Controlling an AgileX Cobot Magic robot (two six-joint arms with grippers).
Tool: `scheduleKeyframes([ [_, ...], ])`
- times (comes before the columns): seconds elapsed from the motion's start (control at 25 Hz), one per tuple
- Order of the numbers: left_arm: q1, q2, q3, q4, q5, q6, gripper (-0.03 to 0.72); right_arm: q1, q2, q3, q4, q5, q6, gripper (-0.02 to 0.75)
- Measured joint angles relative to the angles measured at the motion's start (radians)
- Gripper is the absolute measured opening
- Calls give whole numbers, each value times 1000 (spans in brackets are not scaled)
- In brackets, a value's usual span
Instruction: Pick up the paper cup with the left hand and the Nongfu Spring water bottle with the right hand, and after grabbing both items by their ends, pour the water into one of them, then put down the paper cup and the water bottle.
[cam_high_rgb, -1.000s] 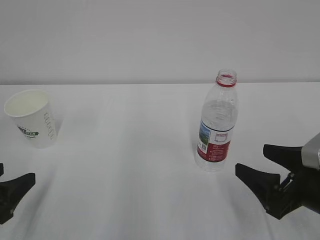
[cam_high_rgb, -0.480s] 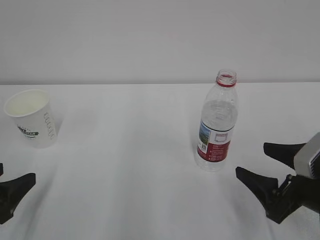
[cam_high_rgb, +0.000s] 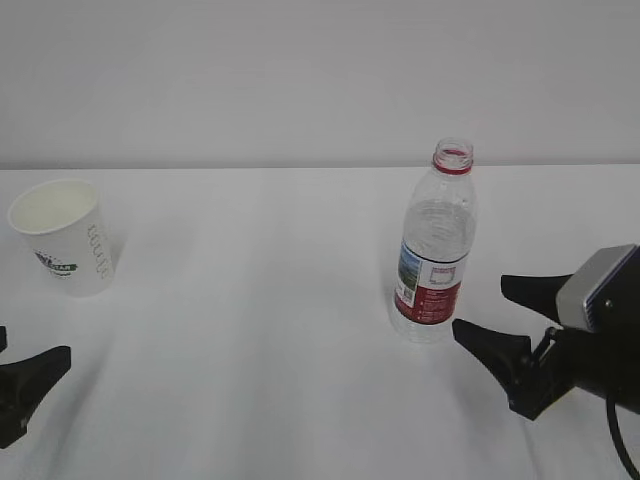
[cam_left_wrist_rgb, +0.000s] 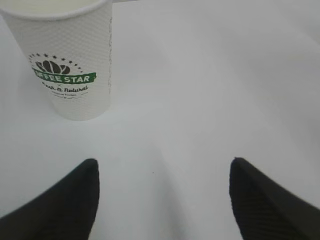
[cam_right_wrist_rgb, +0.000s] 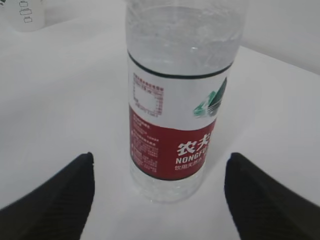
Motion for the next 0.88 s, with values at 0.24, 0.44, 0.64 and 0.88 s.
scheduleKeyframes([
  [0.24, 0, 0, 0, 0, 0, 0, 587, 0, 69, -70, -9, 0, 29, 666],
  [0.44, 0, 0, 0, 0, 0, 0, 585, 0, 130, -115, -52, 0, 38, 672],
  [0.64, 0, 0, 0, 0, 0, 0, 585, 0, 167, -167, -67, 0, 53, 672],
  [0.88, 0, 0, 0, 0, 0, 0, 585, 0, 211, -231, -89, 0, 79, 671],
])
